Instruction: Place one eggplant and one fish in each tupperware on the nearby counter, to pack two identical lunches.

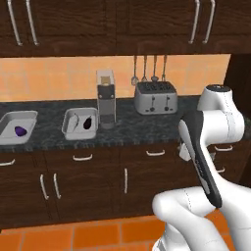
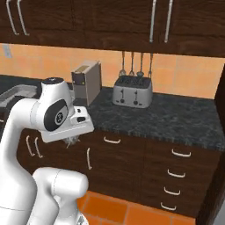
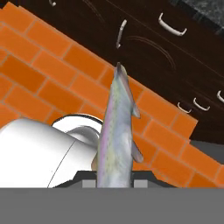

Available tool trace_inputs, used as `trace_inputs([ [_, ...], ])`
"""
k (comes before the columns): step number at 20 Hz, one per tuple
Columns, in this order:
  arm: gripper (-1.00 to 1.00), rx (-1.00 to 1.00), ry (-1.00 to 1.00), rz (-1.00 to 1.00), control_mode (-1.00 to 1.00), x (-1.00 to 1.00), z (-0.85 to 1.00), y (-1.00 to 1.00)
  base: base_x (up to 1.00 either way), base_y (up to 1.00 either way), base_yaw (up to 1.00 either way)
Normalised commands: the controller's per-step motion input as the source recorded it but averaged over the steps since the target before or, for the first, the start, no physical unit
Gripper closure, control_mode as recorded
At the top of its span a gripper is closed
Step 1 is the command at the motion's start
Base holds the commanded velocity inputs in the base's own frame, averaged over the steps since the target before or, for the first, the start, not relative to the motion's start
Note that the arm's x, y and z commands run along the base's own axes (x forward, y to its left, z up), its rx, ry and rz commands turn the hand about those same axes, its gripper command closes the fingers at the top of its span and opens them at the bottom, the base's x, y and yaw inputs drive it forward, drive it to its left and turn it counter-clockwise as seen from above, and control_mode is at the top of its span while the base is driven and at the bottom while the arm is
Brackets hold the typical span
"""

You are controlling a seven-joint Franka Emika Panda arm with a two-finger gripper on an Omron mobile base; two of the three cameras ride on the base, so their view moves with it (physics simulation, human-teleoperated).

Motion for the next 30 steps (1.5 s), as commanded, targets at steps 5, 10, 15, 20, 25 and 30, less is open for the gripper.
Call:
trace_inputs([
  [5,1.00,0.00,0.00,0.00,1.00,0.00,0.00,0.00,0.24,1.00,0.23],
  [10,1.00,0.00,0.00,0.00,1.00,0.00,0.00,0.00,0.54,0.94,0.21],
  [15,1.00,0.00,0.00,0.00,1.00,0.00,0.00,0.00,0.77,0.52,0.10],
  [20,1.00,0.00,0.00,0.00,1.00,0.00,0.00,0.00,0.66,0.15,0.02],
  [25,1.00,0.00,0.00,0.00,1.00,0.00,0.00,0.00,0.42,0.15,0.00],
  [30,1.00,0.00,0.00,0.00,1.00,0.00,0.00,0.00,0.20,0.63,-0.01],
])
